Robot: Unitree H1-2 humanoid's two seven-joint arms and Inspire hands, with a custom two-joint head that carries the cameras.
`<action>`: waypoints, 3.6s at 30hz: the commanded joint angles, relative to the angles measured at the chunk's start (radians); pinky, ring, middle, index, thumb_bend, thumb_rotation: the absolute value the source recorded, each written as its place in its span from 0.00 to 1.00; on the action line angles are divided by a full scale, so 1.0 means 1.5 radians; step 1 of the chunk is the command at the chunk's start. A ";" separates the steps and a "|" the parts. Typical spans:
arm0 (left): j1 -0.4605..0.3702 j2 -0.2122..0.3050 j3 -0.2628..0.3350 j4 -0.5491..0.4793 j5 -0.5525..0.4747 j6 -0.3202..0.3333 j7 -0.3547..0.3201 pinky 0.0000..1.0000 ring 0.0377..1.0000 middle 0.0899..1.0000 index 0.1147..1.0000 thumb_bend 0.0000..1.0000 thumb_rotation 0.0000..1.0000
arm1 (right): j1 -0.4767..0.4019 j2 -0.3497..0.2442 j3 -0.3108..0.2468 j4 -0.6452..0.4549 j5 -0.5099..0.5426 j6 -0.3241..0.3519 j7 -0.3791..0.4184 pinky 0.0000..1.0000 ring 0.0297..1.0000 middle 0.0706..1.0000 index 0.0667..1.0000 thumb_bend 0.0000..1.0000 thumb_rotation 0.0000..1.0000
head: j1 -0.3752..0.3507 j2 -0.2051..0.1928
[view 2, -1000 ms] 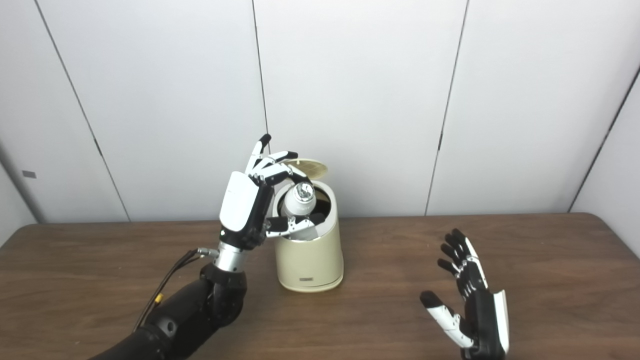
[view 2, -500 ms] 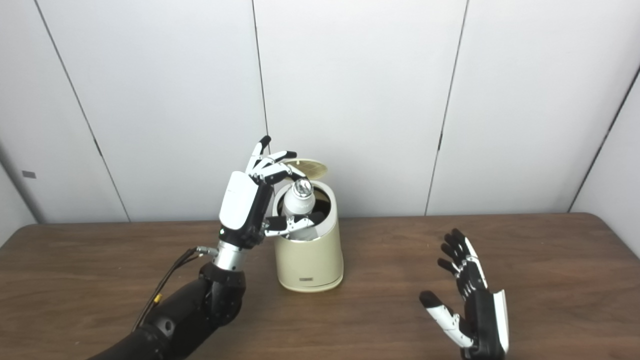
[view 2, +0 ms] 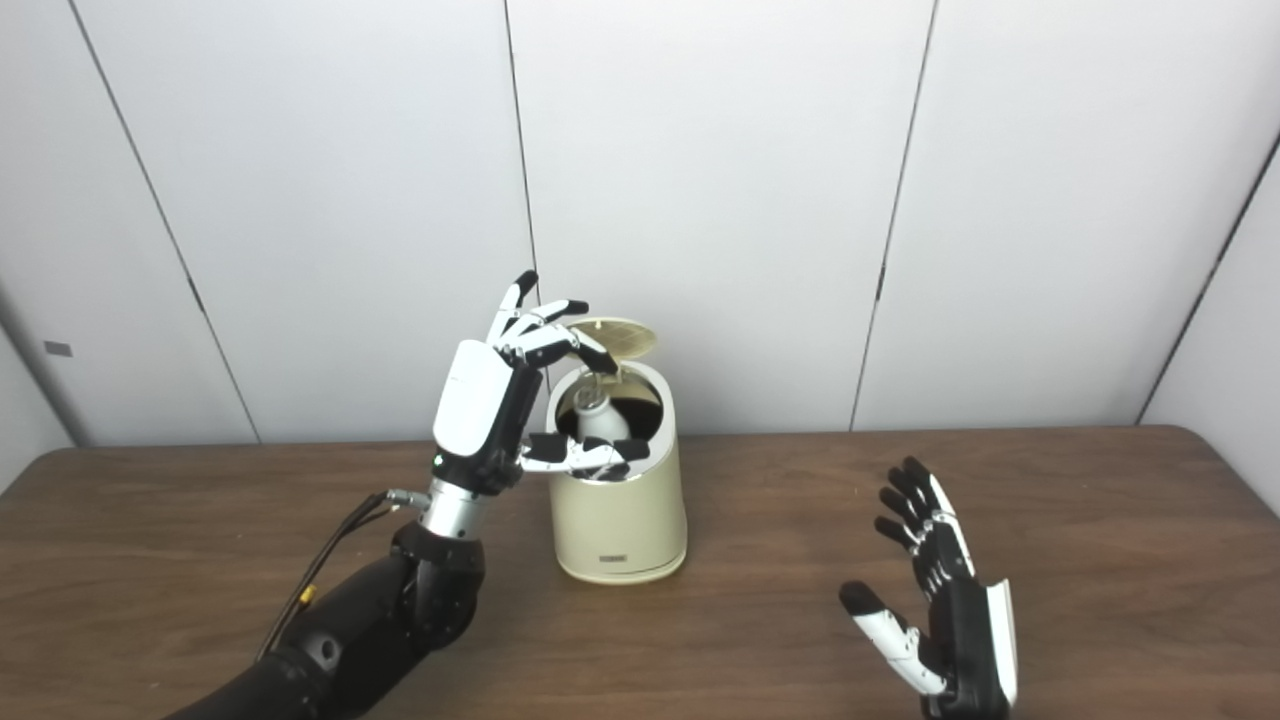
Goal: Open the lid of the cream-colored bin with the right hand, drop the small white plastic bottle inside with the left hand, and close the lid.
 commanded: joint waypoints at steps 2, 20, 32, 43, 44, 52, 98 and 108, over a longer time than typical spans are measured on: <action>-0.030 0.011 0.000 -0.015 -0.011 -0.002 0.007 1.00 0.79 0.47 0.45 1.00 0.48 | 0.034 0.019 0.018 0.058 -0.014 -0.028 -0.002 0.78 0.85 0.87 0.89 0.83 0.68 | -0.001 -0.001; 0.005 0.020 0.022 -0.113 0.000 -0.002 0.041 1.00 0.69 0.42 0.43 0.53 0.00 | 0.030 0.015 0.018 0.064 -0.016 -0.028 -0.005 0.78 0.85 0.88 0.89 0.83 0.68 | 0.002 -0.001; 0.096 0.055 0.120 -0.288 -0.015 -0.001 -0.012 1.00 0.72 0.45 0.41 0.52 0.00 | 0.023 0.010 0.017 0.074 -0.019 -0.029 -0.009 0.77 0.84 0.87 0.89 0.85 0.70 | 0.009 -0.005; 0.286 0.115 0.203 -0.412 -0.163 -0.002 -0.131 0.82 0.90 0.92 0.88 0.42 0.63 | 0.003 -0.022 0.011 0.079 -0.025 -0.029 -0.007 0.77 0.86 0.90 0.92 0.76 0.75 | 0.019 -0.014; 0.304 0.124 0.203 -0.414 -0.182 -0.002 -0.143 0.83 0.91 0.93 0.90 0.43 0.73 | -0.001 -0.031 0.012 0.078 -0.028 -0.029 -0.007 0.77 0.86 0.90 0.93 0.77 0.76 | 0.022 -0.014; 0.389 0.119 0.234 -0.411 -0.249 -0.002 -0.227 0.92 0.96 0.98 0.95 0.62 0.86 | -0.083 -0.138 0.045 0.080 -0.070 -0.029 -0.023 0.84 0.89 0.90 0.90 0.85 0.81 | 0.023 -0.017; 0.434 0.048 0.280 -0.372 -0.180 -0.002 -0.233 0.90 0.93 0.92 0.83 0.62 0.79 | -0.521 -0.194 0.180 -0.020 -0.381 0.313 0.303 0.90 1.00 1.00 0.75 0.99 0.93 | 0.024 0.009; 0.436 0.047 0.281 -0.374 -0.163 -0.002 -0.216 0.88 0.91 0.90 0.80 0.60 0.77 | -0.540 -0.188 0.200 0.006 -0.398 0.328 0.321 0.93 1.00 1.00 0.74 0.99 0.94 | 0.026 0.012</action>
